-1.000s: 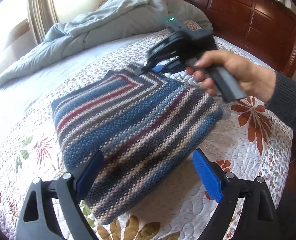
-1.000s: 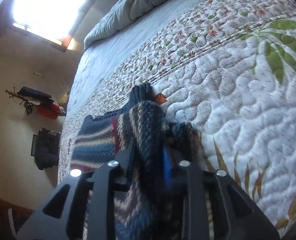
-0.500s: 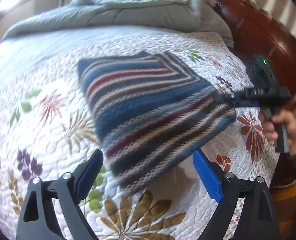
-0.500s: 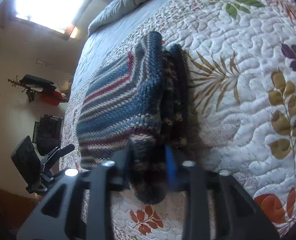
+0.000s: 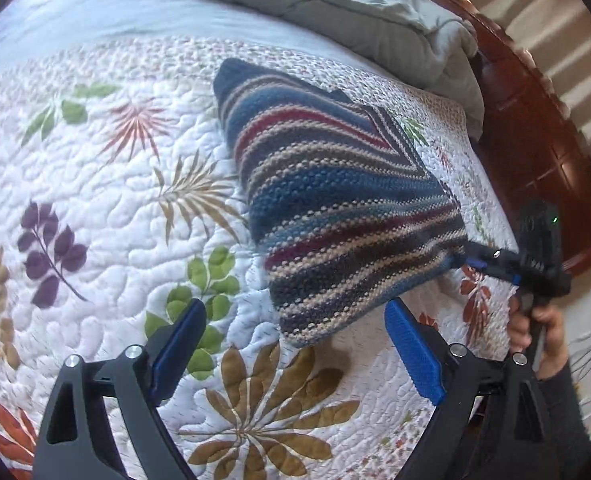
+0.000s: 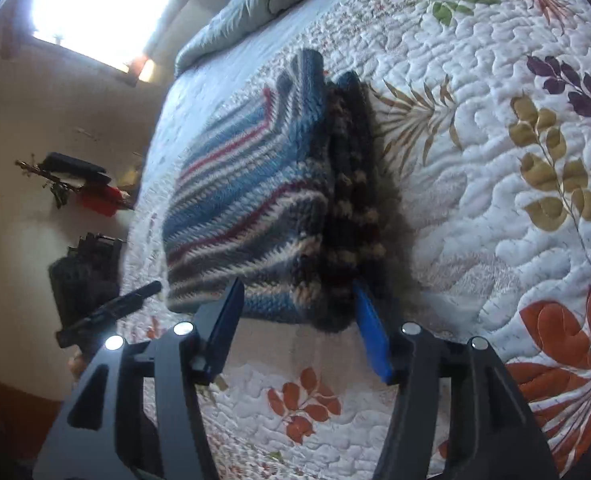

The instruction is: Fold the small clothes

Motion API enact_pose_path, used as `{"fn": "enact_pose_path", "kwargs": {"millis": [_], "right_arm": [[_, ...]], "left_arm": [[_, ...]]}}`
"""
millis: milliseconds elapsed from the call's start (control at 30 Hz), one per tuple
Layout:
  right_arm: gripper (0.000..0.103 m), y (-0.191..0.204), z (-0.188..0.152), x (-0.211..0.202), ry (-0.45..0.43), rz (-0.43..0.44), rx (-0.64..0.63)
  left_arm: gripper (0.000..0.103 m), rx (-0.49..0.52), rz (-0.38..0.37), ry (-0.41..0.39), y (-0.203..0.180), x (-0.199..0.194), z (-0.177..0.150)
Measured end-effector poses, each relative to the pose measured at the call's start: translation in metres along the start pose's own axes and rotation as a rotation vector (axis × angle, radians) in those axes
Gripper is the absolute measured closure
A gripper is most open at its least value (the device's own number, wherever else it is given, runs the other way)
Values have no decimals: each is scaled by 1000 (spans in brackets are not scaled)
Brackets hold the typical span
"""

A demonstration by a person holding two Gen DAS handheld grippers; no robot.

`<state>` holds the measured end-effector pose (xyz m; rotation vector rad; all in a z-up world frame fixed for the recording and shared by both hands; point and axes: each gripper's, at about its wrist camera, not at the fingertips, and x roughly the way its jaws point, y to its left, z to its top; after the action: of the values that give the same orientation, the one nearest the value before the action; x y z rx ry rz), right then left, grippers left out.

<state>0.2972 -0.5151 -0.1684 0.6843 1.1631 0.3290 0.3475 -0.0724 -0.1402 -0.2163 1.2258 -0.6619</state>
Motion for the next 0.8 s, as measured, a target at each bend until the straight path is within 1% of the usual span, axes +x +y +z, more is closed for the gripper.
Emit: {"fn": "enact_pose_path", "kwargs": {"millis": [33, 133, 233, 267, 300, 333, 367, 400, 467, 500, 533, 567, 633, 733, 800], "right_arm": [[88, -2, -1, 2, 5, -43, 5], [89, -19, -5, 3, 8, -53, 53], [86, -26, -8, 2, 18, -41, 64], [83, -25, -7, 1, 23, -34, 61], [77, -25, -5, 0, 30, -9, 64], [73, -25, -1, -4, 36, 30, 68], [60, -25, 5, -8, 29, 40, 70], [40, -24, 9, -13, 11, 38, 72], [26, -25, 23, -23, -21, 53, 77], [15, -26, 29, -24, -20, 74, 85], [11, -27, 37, -22, -10, 107, 96], [9, -27, 44, -19, 1, 116, 101], [9, -32, 59, -6, 39, 103, 121], [9, -36, 77, 14, 93, 116, 157], [9, -34, 88, 24, 107, 123, 153]], "left_arm": [[12, -20, -7, 11, 3, 3, -1], [12, -56, -21, 40, 9, 9, -6], [12, -45, -19, 52, 10, 13, -6], [12, -39, -22, 52, 11, 13, -4], [12, -37, -38, 45, 14, 11, 0], [12, -42, -60, 37, 16, 10, 5], [12, -54, -87, 28, 20, 7, 11], [12, -69, -112, 22, 25, 5, 17], [11, -113, -159, 2, 39, 1, 34], [10, -133, -175, -8, 44, -1, 41], [9, -158, -203, -11, 51, 0, 51], [9, -177, -233, 0, 55, 3, 57], [8, -223, -302, 58, 66, 18, 71], [8, -274, -335, 107, 76, 40, 85], [8, -298, -349, 126, 80, 50, 90]]}}
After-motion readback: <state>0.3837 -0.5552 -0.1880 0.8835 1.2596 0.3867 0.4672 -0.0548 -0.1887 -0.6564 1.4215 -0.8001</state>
